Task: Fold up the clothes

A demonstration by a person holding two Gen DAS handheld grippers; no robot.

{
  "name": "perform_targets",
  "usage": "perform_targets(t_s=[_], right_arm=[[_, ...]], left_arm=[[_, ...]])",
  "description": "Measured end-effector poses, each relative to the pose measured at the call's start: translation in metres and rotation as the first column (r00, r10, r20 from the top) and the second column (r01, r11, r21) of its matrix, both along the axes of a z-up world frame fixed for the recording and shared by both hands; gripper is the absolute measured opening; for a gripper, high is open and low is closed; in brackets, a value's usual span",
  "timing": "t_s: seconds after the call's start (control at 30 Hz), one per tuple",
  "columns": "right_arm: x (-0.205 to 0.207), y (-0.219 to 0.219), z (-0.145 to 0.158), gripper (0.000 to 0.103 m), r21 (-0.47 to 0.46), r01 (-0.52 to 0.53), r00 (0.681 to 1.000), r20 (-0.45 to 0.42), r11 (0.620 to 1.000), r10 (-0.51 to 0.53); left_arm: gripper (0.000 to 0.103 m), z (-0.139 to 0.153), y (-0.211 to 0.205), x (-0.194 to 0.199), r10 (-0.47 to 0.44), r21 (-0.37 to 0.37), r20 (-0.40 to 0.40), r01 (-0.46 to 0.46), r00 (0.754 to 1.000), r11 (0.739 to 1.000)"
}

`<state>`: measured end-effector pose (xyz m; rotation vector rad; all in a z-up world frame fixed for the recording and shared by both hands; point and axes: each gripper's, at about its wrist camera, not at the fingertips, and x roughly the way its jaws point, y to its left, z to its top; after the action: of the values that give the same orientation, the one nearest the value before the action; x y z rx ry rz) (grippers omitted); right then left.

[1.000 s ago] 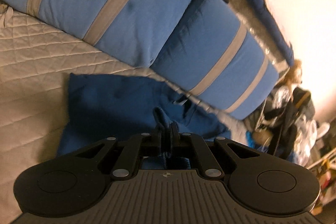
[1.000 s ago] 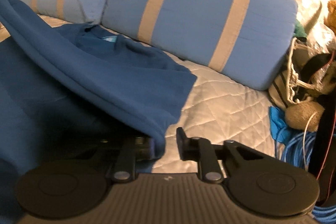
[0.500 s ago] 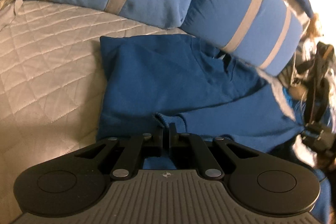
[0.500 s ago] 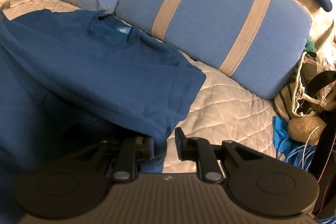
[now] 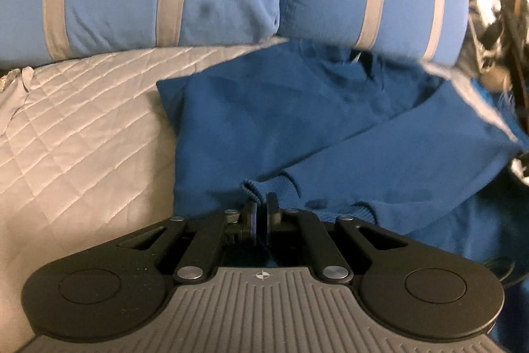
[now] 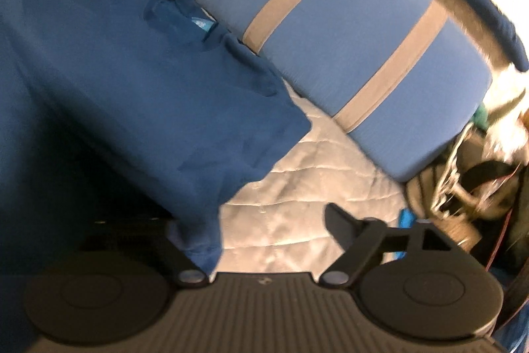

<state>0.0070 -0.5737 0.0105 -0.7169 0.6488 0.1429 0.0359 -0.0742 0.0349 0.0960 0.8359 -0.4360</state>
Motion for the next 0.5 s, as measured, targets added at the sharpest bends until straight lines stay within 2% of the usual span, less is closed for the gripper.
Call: perform_targets(t_s=[0.07,0.1,0.23,0.3,0.43,0.5], right_arm=[[-0.001,0.002,0.0,0.103,-0.044,-0.02,1.0,0.016,0.999,0.021],[-0.002,0.003,0.0,0.103,-0.061,-0.037,0.999,0.021,0.997,0.038],[-0.008,0.001,0.008,0.103,-0.035,-0.079,0.997,0.009,0.996,0.079],[-0.012,-0.006,0.015,0.103,0.04,-0.1,0.995,-0.022,0.994,0.1],[-0.016,-0.023,0.028,0.103,0.236,-0.12,0.984,-0.101,0.964,0.147],[-0.014,-0.033,0.036,0.103,0.344,-0.085,0.984,-0.121,0.935,0.133]], left_arm=[[0.014,-0.002,-0.001,0.0,0.002,0.026,-0.001,-0.002,1.0,1.0],[0.023,-0.003,-0.002,0.0,0.002,0.039,-0.002,-0.002,1.0,0.999],[0.044,0.005,0.002,-0.01,0.042,0.079,0.035,-0.045,0.999,0.996],[0.063,0.011,0.004,-0.016,0.053,0.075,0.048,-0.056,0.997,0.996],[0.066,0.022,0.008,-0.029,0.074,0.065,0.074,-0.079,0.995,0.995],[0.068,0.028,0.01,-0.035,0.085,0.061,0.087,-0.09,0.993,0.994]])
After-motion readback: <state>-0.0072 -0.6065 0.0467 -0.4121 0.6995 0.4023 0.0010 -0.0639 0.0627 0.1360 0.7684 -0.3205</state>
